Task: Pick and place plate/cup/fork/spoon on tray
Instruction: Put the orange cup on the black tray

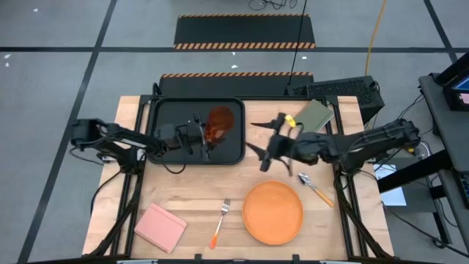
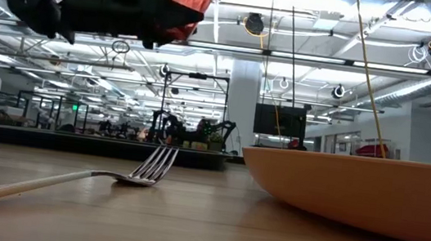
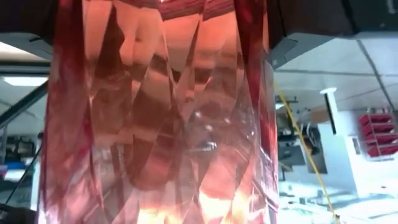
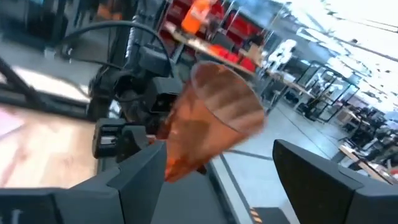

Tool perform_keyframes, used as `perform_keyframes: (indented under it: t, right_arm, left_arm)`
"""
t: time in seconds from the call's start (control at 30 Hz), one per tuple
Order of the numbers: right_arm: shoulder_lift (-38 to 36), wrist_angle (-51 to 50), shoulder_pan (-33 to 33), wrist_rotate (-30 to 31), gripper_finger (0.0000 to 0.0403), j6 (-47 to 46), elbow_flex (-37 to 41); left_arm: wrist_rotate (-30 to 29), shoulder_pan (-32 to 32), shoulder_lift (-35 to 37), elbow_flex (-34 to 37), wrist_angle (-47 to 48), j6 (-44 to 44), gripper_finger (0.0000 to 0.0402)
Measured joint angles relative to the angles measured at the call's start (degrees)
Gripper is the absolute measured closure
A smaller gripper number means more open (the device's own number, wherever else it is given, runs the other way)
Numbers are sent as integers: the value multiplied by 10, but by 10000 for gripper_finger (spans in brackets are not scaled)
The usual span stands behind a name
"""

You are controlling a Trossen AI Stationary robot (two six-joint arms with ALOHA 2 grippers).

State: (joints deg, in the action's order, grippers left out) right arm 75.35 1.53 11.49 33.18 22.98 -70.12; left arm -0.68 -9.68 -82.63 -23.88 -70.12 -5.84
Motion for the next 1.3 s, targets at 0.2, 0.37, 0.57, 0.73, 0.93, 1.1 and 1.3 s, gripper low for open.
perform_keyframes:
  t: [0.2,0.37,0.57,0.73,0.93,1.1,1.3]
  right_arm:
    - [94,-174,-31,-101,117,-19,-179]
    - [159,-311,-68,-164,117,-83,-288]
    - [203,-415,-118,-229,122,-114,-359]
    - [211,-426,-135,-269,156,-109,-363]
    - [210,-435,-141,-289,243,-96,-363]
    - [209,-441,-140,-291,324,-81,-363]
    - [211,-441,-140,-295,380,-55,-363]
  left_arm:
    - [-4,0,-73,-2,-91,-3,98]
    - [-34,0,-101,-3,-104,-22,98]
    - [-60,12,-101,-3,-106,-78,98]
    - [-89,16,-101,-3,-99,-110,96]
    - [-104,16,-101,-3,-93,-130,87]
    - [-105,16,-100,-3,-91,-131,98]
    - [-105,16,-101,-3,-87,-127,79]
